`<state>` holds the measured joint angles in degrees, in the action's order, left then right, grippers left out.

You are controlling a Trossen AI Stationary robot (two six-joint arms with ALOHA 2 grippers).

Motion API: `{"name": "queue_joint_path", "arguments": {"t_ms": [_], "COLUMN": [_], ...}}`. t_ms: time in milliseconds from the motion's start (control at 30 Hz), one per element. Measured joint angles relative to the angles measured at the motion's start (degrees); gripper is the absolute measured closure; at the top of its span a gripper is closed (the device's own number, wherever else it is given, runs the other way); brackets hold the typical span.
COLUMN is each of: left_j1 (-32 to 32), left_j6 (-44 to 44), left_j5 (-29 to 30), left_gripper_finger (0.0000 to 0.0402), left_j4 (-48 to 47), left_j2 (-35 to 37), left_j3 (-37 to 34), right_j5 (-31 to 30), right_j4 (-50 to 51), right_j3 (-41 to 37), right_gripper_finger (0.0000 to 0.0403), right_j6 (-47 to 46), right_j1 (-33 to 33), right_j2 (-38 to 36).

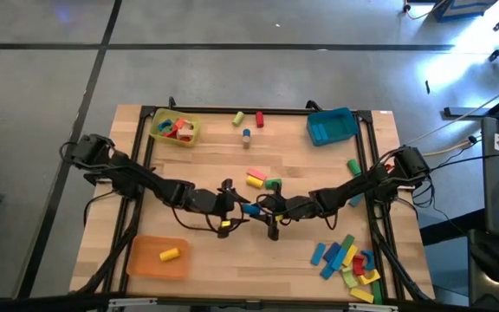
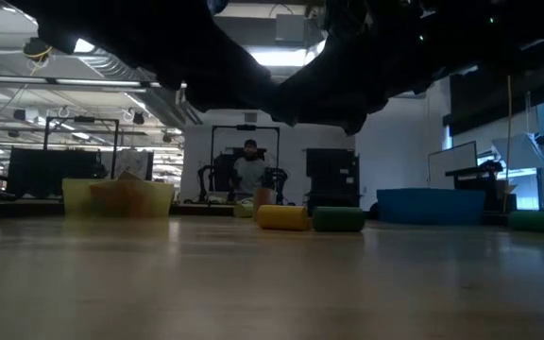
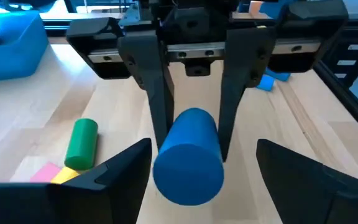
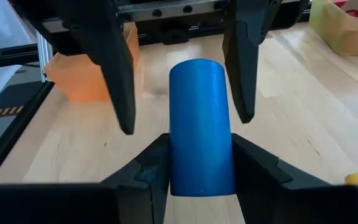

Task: Sort blocks by size
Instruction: Put the blue cylindrical block into the light orange bin

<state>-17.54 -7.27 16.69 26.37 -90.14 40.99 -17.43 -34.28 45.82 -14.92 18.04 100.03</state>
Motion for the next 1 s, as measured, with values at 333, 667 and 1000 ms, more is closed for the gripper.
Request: {"name": "queue_joint_path", "arguments": {"t_ms": [333,667,1000], "left_j1": [0.46,0.44,-1.93], "left_j6": [0.45,1.49,2.37], "left_j5": [-0.02,-0.17,0.04], "left_gripper_finger": [0.0251,0.0285,0.0285], "left_j4": [0.35,0.39,-10.48], "left_j2": [0.03,0.14,8.23], "left_j3": [0.04,0.04,0.07], "right_j5": [0.15,0.60,11.88], "right_j4": [-0.36,-1.64,1.22], "right_j3": [0.00,-0.07,0.09], "right_gripper_finger": [0.0259,0.0236,0.0145], "right_j6": [0.42,0.18,-3.13], "right_j1": [0.00,0.00,-0.03], "right_j2": [0.00,0.00,-2.66]}}
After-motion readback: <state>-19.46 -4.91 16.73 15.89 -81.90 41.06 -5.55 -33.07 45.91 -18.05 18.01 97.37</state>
